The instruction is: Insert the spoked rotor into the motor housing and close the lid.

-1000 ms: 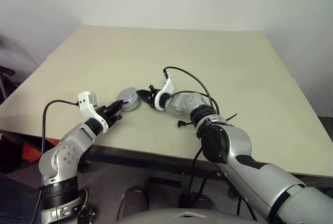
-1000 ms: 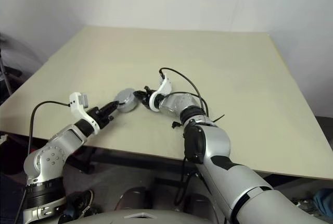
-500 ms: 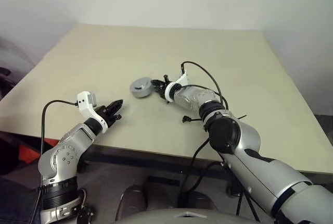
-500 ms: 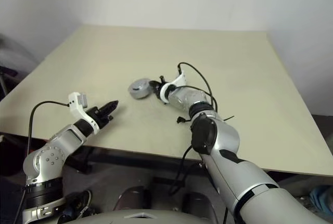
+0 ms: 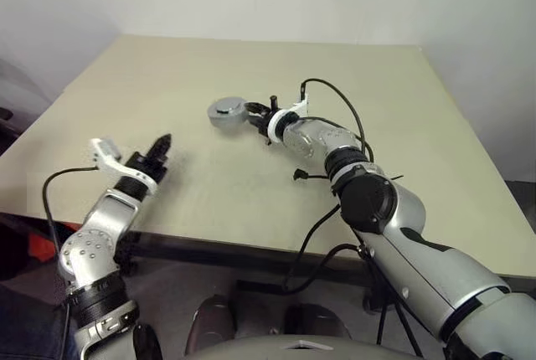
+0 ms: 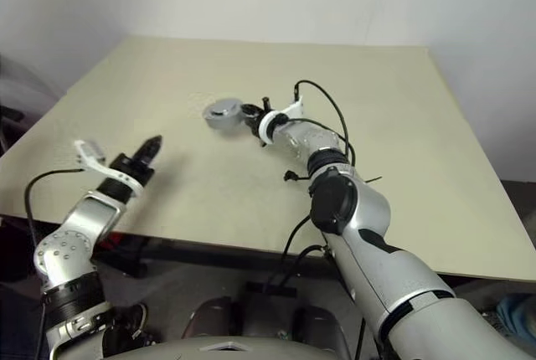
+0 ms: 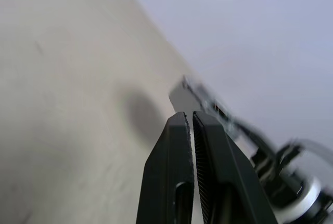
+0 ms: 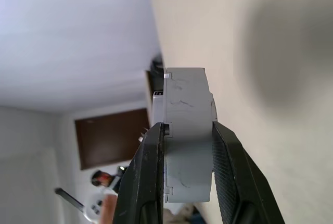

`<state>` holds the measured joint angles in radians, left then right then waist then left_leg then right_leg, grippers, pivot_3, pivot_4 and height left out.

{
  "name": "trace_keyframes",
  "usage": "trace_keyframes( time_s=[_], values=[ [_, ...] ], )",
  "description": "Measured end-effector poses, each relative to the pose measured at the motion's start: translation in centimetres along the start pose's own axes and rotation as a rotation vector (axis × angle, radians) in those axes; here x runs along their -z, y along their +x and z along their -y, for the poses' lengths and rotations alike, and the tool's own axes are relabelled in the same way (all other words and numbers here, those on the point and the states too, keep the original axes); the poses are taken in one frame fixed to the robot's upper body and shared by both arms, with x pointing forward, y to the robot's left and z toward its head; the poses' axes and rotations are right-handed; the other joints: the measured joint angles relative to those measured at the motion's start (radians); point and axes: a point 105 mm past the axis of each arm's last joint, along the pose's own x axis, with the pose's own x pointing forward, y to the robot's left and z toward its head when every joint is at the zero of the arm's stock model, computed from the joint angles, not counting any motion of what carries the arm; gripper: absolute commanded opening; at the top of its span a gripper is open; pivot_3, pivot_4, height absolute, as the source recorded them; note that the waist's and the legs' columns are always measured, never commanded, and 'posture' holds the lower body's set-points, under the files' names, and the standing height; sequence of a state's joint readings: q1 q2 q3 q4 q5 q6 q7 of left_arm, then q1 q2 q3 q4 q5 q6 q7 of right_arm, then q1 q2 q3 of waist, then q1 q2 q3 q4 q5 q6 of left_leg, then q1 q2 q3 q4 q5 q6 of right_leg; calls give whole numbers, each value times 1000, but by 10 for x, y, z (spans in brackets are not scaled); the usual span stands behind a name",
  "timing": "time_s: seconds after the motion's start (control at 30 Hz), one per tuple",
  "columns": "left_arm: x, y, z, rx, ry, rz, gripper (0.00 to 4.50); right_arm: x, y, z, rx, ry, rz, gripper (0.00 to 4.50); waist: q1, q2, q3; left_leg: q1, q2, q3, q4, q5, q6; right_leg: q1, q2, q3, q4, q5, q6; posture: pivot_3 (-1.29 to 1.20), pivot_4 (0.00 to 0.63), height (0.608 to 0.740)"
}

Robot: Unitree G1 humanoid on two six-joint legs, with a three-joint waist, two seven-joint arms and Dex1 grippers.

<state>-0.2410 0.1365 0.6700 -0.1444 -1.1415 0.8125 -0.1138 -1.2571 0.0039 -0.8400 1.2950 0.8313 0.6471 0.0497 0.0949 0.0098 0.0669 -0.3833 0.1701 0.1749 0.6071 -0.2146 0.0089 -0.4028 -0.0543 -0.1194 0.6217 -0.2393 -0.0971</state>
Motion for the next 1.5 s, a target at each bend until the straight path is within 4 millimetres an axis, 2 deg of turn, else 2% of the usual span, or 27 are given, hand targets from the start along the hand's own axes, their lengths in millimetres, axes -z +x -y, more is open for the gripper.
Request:
trace_keyframes(
  time_s=[0.03, 0.07, 0.17, 0.4, 0.6, 0.83, 1.1, 1.37, 1.5],
  values=[
    [-4, -2, -3, -6, -24, 19, 215, -3, -1, -3, -7, 3, 9, 1057, 0, 0, 0, 0, 0, 0, 1, 0, 0, 0, 0, 0, 0, 0, 0, 0, 0, 740],
    [-8, -3, -5, -12, -44, 34, 623, -7, -2, -7, -17, 8, 16, 1057, 0, 0, 0, 0, 0, 0, 2, 0, 0, 0, 0, 0, 1, 0, -1, 0, 0, 740],
    [-12, -6, -8, -20, -62, 48, 1465, -9, -3, -16, -41, 18, 16, 1057, 0, -1, 0, 0, 1, 0, 3, 0, 0, 0, 0, 0, 2, 0, 0, 0, 0, 740],
    [-6, -2, -9, -20, -165, 33, 3721, 4, -1, -29, -81, 29, -55, 1057, 3, -1, 1, -1, 1, 0, 4, 0, 0, 0, 0, 0, 2, 1, 2, 0, 0, 740],
    [-4, 5, 5, 72, -386, 20, 3721, 20, -3, -35, -99, 10, -159, 1057, 6, -1, 1, -1, 1, 0, 5, 0, 0, 0, 0, 0, 3, 1, 2, 0, 0, 740],
    [-1, 16, 23, 173, -522, -13, 3721, 37, -9, -40, -117, -31, -273, 1057, 10, -1, 0, -1, 1, -1, 5, 0, -1, 0, 0, 0, 3, 1, 3, 0, 0, 740],
    [8, 31, 30, 186, -571, -65, 3721, 54, -19, -21, -91, -54, -362, 1057, 12, -1, 0, -1, 1, -2, 5, 2, -4, 1, 1, 0, 3, 2, 5, 0, 0, 740],
    [23, 40, 29, 165, -575, -124, 3721, 60, -22, -34, -129, -80, -373, 1057, 11, -1, 0, 0, 1, -3, 5, 3, -6, 1, 2, 0, 3, 0, 12, 0, 0, 740],
    [23, 40, 29, 161, -560, -128, 3721, 58, -22, -33, -121, -83, -365, 1057, 10, -1, 0, 0, 0, -4, 4, 4, -7, 2, 2, 0, 3, 0, 13, 0, 0, 740]
  ],
)
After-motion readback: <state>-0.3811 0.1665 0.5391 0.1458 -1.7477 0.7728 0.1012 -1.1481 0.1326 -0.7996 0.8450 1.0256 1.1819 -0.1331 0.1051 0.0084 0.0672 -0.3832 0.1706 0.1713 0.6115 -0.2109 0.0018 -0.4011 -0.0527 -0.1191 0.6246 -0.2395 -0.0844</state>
